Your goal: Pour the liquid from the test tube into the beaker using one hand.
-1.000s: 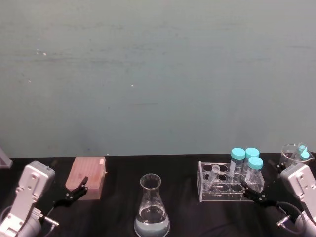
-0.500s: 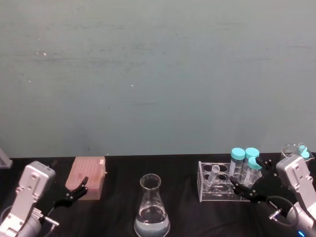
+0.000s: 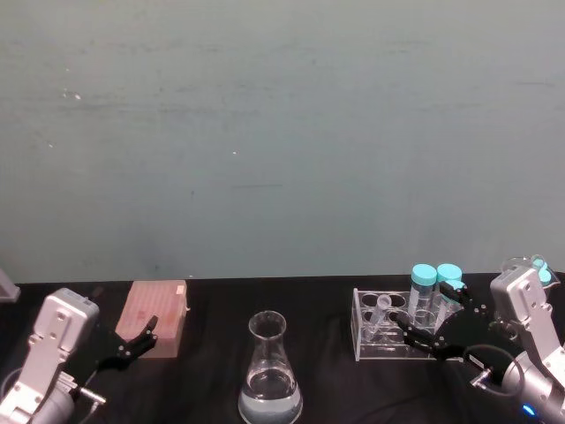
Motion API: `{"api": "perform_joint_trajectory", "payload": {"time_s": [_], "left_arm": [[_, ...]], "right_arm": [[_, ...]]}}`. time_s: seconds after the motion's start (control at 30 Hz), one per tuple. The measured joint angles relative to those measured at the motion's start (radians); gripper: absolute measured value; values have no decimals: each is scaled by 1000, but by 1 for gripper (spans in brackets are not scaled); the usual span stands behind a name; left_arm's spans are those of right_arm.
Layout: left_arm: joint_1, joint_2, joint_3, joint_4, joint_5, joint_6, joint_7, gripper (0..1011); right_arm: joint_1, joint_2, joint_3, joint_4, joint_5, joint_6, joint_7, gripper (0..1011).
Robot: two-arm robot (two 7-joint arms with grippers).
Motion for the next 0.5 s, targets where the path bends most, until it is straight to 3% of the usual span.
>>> {"api": "perform_joint_trajectory", "payload": {"time_s": [0.5], "left_arm": [[0,0,0,0,0,0,0,1000]], "right_arm": [[48,-38,5,72,-36,-12,66,1003]]}}
